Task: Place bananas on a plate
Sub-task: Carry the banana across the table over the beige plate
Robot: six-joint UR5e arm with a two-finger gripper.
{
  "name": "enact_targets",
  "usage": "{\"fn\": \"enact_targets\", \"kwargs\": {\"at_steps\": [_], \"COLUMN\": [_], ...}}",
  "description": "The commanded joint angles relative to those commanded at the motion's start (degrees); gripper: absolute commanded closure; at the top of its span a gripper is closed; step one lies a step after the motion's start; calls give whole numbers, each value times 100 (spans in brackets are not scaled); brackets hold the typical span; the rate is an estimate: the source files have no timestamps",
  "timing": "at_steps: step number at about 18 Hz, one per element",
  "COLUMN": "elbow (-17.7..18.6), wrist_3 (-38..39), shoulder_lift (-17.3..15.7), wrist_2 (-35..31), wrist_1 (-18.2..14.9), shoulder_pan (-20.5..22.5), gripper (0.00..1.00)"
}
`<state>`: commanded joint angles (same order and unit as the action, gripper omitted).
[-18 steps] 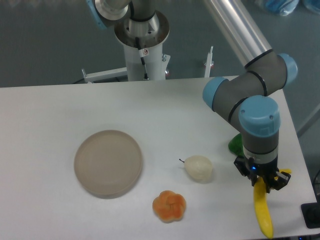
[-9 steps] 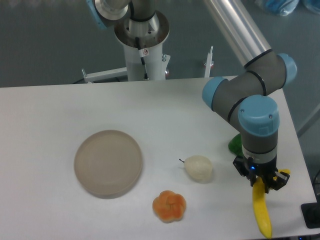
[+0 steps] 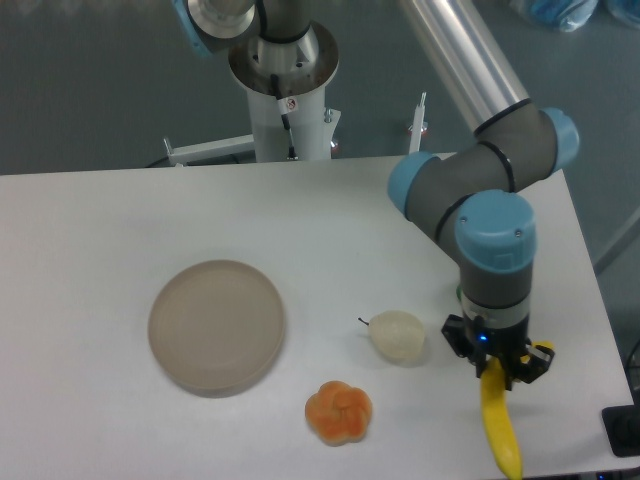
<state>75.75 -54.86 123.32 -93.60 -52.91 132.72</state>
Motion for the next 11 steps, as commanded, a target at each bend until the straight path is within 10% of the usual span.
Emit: {"fn": "enact_targets", "kwargs": {"at_steps": [11], "elbow": [1529], "wrist_3": [676], "shoulder_lift": [-1599], "wrist_2": [263], "wrist_1": [-281], "shoulder_pan": [-439], "gripper": [70]}}
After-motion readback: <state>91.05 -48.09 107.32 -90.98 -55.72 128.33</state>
